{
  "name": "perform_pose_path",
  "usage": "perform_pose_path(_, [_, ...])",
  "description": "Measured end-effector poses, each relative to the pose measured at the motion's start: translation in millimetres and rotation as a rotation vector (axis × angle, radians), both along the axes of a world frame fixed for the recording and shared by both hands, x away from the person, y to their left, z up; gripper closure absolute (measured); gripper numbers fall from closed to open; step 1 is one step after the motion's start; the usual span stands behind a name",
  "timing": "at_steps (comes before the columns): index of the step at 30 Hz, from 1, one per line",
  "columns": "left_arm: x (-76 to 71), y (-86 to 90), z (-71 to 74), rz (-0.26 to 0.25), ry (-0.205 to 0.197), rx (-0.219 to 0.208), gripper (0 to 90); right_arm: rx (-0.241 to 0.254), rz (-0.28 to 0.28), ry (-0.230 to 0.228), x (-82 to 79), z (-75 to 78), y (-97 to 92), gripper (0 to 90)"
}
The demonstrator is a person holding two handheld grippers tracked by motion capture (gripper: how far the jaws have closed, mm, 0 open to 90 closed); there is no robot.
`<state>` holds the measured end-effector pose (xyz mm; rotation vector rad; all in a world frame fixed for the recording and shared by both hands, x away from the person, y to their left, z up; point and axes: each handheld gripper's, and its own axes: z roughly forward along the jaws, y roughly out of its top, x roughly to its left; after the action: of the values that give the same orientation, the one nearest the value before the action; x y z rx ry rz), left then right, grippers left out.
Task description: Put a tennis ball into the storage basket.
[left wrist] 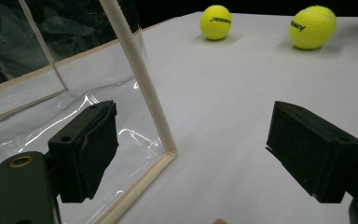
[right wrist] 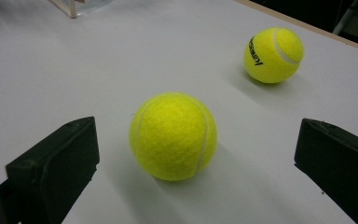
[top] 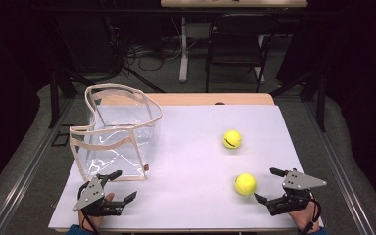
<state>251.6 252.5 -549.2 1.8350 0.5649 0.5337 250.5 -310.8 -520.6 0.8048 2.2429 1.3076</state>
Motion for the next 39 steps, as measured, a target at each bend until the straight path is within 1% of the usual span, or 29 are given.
perform_pose_path(5, [-0.8, -1.4, -0.2, 0.008, 0.009, 0.015, 16.1, -0.013, 0.007, 0.007, 1.6, 1.4, 3.3, 0.0])
perform_pose_path(9, [-0.7, -2.8, 0.1, 0.011, 0.004, 0.02, 16.1, -0.026, 0.018, 0.015, 1.9, 3.7, 7.3, 0.0])
perform_pose_path(11, [-0.9, -4.1, 0.1, 0.01, 0.005, 0.025, 16.0, -0.024, 0.022, 0.016, 1.7, 5.0, 9.3, 0.0])
perform_pose_path(13, [-1.7, -4.6, 1.1, 0.01, -0.003, 0.029, 16.1, -0.029, 0.02, 0.017, 1.8, 7.2, 11.2, 0.0])
perform_pose_path(17, [-1.3, -5.4, 1.0, 0.007, -0.004, 0.03, 16.1, -0.022, 0.011, 0.031, 4.3, 11.1, 14.6, 0.0])
perform_pose_path(21, [-2.3, -2.9, 0.8, 0.007, -0.001, 0.021, 16.1, -0.034, 0.006, 0.042, 7.2, 13.4, 20.0, 0.0])
perform_pose_path(26, [-3.2, -3.0, 0.6, 0.006, 0.002, 0.022, 16.1, -0.063, 0.013, 0.071, 9.3, 13.8, 27.3, 0.0])
perform_pose_path(30, [-2.5, -2.4, 0.2, 0.004, 0.004, 0.014, 16.1, -0.072, 0.013, 0.096, 11.9, 13.2, 30.8, 0.0])
perform_pose_path(33, [-1.9, -3.3, 0.1, 0.002, 0.005, 0.024, 16.1, -0.079, 0.023, 0.116, 14.3, 14.1, 32.2, 0.0])
perform_pose_path(35, [-2.6, -3.5, 0.4, 0.003, 0.002, 0.025, 16.1, -0.077, 0.025, 0.12, 15.8, 15.1, 32.8, 0.0])
perform_pose_path(39, [-2.5, -3.6, 0.4, -0.001, 0.005, 0.025, 16.1, -0.09, 0.028, 0.137, 18.2, 16.4, 37.0, 0.0])
